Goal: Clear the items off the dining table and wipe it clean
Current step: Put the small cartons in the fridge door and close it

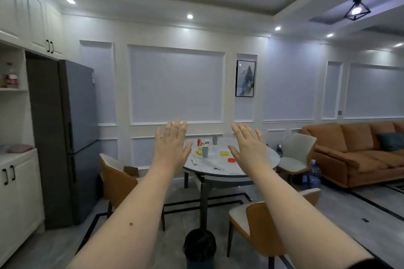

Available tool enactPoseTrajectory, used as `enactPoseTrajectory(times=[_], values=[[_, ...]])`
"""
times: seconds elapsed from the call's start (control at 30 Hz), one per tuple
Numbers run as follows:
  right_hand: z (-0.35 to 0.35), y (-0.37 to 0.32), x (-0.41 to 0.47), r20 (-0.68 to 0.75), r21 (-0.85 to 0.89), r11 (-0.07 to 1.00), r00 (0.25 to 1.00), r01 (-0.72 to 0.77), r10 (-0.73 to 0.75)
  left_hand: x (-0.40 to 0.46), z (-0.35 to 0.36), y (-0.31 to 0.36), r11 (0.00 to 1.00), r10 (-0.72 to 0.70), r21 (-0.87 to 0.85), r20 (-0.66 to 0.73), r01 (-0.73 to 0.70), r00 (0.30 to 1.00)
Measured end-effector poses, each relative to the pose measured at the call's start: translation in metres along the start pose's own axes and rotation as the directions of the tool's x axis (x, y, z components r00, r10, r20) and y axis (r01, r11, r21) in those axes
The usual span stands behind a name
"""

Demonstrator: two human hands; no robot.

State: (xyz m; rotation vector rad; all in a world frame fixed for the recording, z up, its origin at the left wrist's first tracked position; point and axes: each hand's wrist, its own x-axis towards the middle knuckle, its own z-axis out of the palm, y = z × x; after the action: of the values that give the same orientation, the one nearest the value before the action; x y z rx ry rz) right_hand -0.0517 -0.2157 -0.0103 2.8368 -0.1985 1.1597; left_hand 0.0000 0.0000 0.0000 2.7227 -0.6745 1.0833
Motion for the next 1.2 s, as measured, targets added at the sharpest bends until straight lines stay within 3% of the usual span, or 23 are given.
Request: enactPoseTrajectory(times=[0.47,0.93,1.2], values=[[0.187,-0.018,0.16,0.106,0.013,1.0,0.994,0.018,-0.019,0.141,0.174,-0.096,0.994,-0.085,-0.052,0.112,0.091,0.99],[0.382,-0.087,0.336,0.172,-0.012,0.997,0.982,-0.076,0.077,0.313,0.367,-0.249,0.994,0.041,-0.108,0.178,-0.022,0.983],[0.507,-0.078,0.416,0.228,-0.037,0.99,0.964,-0.134,0.139,0.395,0.497,-0.285,0.981,0.148,-0.157,0.242,-0.112,0.959]])
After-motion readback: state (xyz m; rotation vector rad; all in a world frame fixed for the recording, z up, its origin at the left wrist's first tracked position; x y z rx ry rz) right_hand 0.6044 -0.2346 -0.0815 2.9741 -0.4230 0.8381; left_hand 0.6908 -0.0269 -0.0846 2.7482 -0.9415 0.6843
